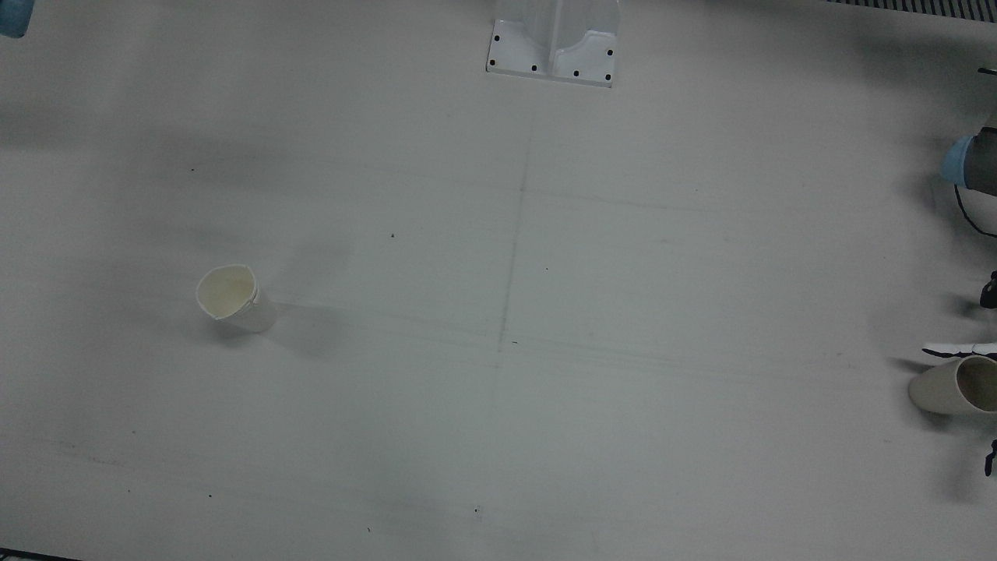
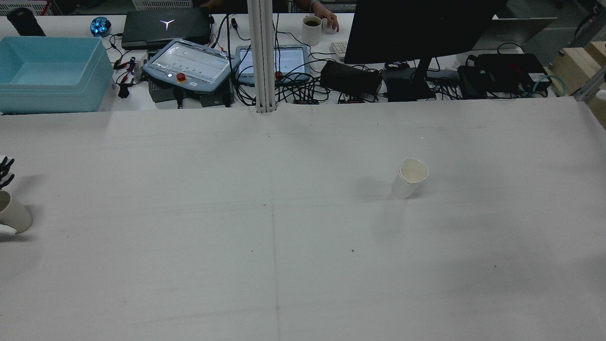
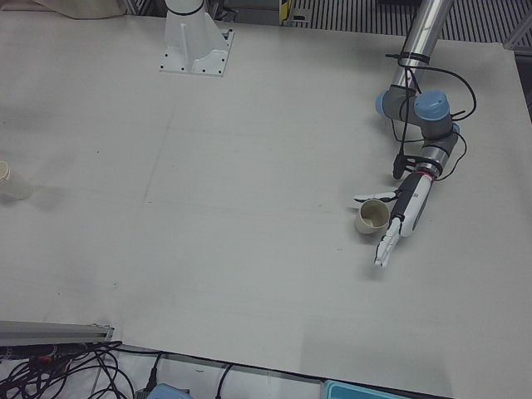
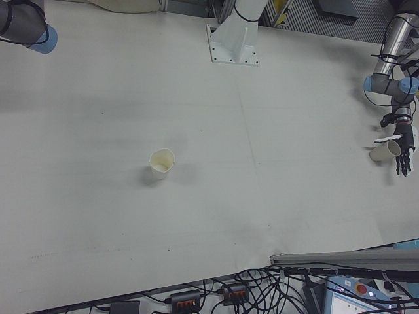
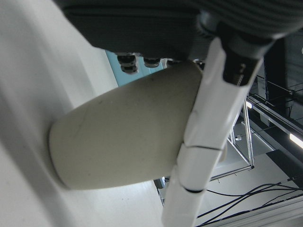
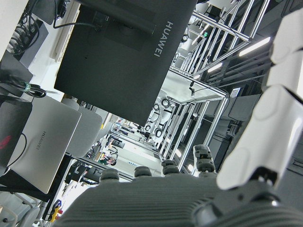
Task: Pour water
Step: 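Close the left hand fingers around the beige cup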
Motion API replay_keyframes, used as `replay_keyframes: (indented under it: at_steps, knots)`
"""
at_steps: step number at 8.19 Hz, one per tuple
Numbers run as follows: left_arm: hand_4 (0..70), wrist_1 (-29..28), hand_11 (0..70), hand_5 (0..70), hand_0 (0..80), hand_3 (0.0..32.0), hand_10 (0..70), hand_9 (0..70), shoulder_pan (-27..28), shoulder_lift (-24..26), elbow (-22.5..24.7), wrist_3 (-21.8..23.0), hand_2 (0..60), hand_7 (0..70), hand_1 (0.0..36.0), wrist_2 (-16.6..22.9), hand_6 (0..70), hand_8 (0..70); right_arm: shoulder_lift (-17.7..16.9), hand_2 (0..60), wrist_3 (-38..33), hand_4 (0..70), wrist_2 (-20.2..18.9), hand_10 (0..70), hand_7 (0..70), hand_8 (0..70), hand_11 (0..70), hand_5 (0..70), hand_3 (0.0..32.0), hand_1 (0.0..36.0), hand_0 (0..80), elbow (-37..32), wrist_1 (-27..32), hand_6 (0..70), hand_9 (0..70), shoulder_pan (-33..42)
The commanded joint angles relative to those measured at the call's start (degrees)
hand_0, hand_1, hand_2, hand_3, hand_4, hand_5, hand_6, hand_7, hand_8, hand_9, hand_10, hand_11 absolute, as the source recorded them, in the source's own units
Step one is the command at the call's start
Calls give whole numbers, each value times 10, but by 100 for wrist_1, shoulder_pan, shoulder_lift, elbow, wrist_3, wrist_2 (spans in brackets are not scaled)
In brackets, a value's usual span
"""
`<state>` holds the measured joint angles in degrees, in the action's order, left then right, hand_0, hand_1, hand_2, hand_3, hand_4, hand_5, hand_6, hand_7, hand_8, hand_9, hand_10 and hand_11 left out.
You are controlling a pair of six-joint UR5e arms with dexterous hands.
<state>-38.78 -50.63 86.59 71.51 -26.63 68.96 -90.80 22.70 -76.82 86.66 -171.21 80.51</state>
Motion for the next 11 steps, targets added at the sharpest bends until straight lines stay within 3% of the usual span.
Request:
replay_keyframes:
  at_steps: [1, 5, 9, 10, 11]
  knots:
    - [98, -15, 89, 0, 800, 0, 32, 29, 9, -2, 3, 35, 0, 94, 360, 82, 0, 15, 0, 130, 24, 41, 9, 3, 69, 0, 18, 119, 98, 125, 460, 0, 0, 14, 0, 0]
    - [118, 11, 106, 0, 800, 0, 44, 38, 35, -2, -14, 52, 0, 112, 358, 135, 2, 21, 1, 130, 24, 39, 17, 4, 73, 0, 19, 118, 100, 124, 460, -70, 9, 16, 0, -18]
    - [165, 37, 195, 0, 800, 0, 97, 162, 36, 16, 21, 79, 0, 243, 360, 126, 132, 109, 18, 125, 24, 37, 17, 4, 71, 0, 18, 121, 106, 122, 460, -97, 9, 15, 0, -18]
    - [196, 168, 237, 4, 800, 0, 125, 248, 36, 7, 134, 79, 80, 311, 360, 126, 198, 176, 9, 124, 24, 37, 17, 3, 69, 0, 18, 119, 108, 121, 460, -97, 18, 14, 0, -18]
    - [216, 456, 272, 19, 800, 0, 151, 395, 27, -2, 283, 183, 211, 426, 360, 126, 275, 283, 9, 125, 24, 35, 17, 4, 72, 0, 19, 119, 110, 122, 459, -97, 18, 15, 0, -18]
